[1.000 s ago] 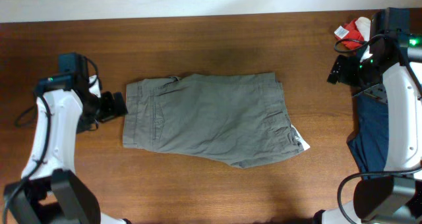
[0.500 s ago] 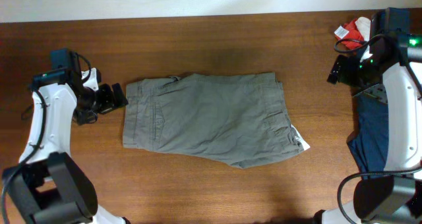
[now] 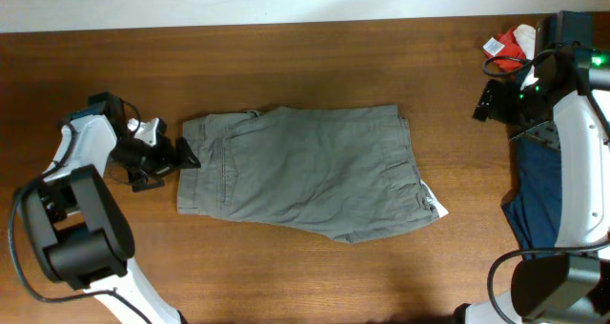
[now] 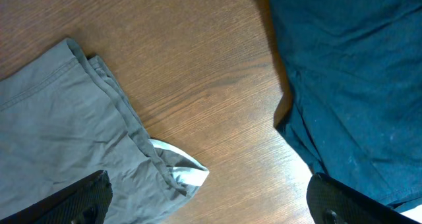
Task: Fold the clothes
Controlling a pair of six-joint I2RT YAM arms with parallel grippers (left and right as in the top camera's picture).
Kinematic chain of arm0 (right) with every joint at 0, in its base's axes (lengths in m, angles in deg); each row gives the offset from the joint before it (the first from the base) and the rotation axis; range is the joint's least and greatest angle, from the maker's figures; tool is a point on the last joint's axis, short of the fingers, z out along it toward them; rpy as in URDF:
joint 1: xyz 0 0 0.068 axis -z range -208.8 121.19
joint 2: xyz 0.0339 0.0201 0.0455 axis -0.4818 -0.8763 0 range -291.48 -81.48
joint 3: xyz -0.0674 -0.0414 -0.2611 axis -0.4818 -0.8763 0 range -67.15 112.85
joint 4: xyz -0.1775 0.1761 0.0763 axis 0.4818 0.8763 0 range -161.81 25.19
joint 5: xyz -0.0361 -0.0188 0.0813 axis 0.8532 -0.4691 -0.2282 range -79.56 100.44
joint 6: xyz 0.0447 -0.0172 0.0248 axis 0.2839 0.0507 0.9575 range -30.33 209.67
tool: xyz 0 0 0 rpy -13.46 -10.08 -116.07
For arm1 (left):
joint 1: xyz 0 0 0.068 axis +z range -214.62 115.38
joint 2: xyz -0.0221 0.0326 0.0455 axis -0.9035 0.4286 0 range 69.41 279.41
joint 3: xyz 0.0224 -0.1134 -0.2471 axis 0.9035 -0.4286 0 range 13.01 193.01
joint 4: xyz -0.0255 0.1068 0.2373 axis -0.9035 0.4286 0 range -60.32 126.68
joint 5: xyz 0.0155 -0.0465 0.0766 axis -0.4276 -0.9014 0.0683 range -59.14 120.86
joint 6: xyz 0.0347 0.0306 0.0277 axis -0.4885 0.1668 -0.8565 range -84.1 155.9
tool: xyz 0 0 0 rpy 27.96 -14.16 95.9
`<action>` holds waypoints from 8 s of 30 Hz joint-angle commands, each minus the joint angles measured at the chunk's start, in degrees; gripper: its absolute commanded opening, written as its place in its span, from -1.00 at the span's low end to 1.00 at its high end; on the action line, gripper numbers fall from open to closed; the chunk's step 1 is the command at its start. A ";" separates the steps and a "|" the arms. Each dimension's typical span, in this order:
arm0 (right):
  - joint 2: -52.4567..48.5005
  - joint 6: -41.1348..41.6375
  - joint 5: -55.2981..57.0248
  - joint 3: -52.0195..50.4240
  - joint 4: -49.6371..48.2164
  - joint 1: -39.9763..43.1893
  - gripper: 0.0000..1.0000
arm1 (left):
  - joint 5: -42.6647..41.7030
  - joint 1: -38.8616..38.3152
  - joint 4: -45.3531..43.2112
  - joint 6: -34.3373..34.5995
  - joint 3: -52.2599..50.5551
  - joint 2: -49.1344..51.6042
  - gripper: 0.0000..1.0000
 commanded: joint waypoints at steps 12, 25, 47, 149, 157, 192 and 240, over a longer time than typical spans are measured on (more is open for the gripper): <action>-0.04 0.11 0.13 -0.11 0.20 0.22 0.97 | -8.96 -0.02 0.04 -7.37 -0.66 10.12 0.99; -0.04 0.11 0.13 -0.11 0.20 0.22 0.96 | -7.52 0.04 -0.63 -7.28 -1.07 12.17 0.49; -0.04 0.11 0.13 -0.11 0.20 0.22 0.97 | 1.90 0.04 -2.62 -1.27 -1.05 12.48 -0.98; -0.04 0.11 0.13 -0.11 0.17 0.22 0.96 | 48.43 -4.74 37.64 29.22 40.57 -10.12 -0.98; -0.04 0.11 0.13 -0.11 0.20 0.22 0.97 | 39.52 -9.66 37.64 29.18 40.52 -5.70 -0.98; -0.04 0.11 0.13 -0.11 0.20 0.22 0.97 | 25.99 -25.07 33.57 28.13 32.22 3.69 -0.96; -0.04 0.11 0.13 -0.11 0.17 0.22 0.97 | 29.42 -36.50 19.74 20.96 12.17 3.67 0.67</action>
